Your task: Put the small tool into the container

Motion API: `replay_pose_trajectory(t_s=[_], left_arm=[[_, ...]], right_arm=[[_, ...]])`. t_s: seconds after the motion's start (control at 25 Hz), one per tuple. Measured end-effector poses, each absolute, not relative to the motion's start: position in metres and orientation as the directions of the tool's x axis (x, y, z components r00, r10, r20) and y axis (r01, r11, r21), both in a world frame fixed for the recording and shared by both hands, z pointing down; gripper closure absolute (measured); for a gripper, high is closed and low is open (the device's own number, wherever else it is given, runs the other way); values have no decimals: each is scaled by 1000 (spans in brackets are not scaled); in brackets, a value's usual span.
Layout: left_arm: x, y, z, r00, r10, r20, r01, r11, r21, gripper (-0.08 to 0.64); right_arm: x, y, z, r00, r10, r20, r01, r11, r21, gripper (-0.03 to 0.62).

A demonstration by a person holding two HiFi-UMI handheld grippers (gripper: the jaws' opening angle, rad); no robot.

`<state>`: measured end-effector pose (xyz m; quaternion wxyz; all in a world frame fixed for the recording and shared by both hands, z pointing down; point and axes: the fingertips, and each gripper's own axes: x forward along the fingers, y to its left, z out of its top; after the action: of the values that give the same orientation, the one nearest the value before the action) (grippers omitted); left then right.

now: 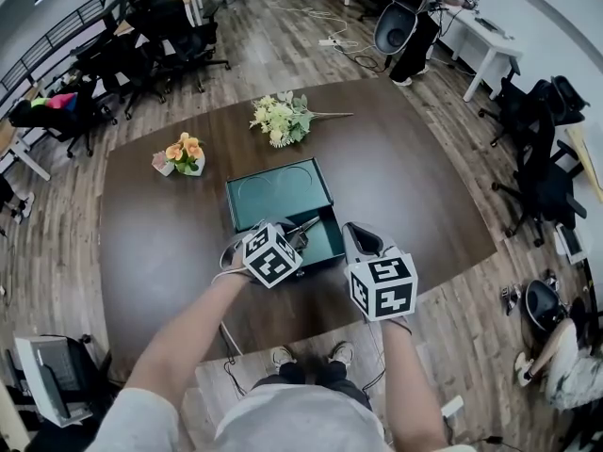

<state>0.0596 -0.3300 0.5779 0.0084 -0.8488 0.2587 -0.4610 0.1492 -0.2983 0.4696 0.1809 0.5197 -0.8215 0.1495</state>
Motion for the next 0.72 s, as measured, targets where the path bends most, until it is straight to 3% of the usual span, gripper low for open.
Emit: replay_pose_trajectory(t_s=[0.72], left_arm=[[64,-322,582,441,-431,787,-475,-856,-203,515]], right_arm=[[156,-290,471,-404,-792,457,-902,428,-55,588]])
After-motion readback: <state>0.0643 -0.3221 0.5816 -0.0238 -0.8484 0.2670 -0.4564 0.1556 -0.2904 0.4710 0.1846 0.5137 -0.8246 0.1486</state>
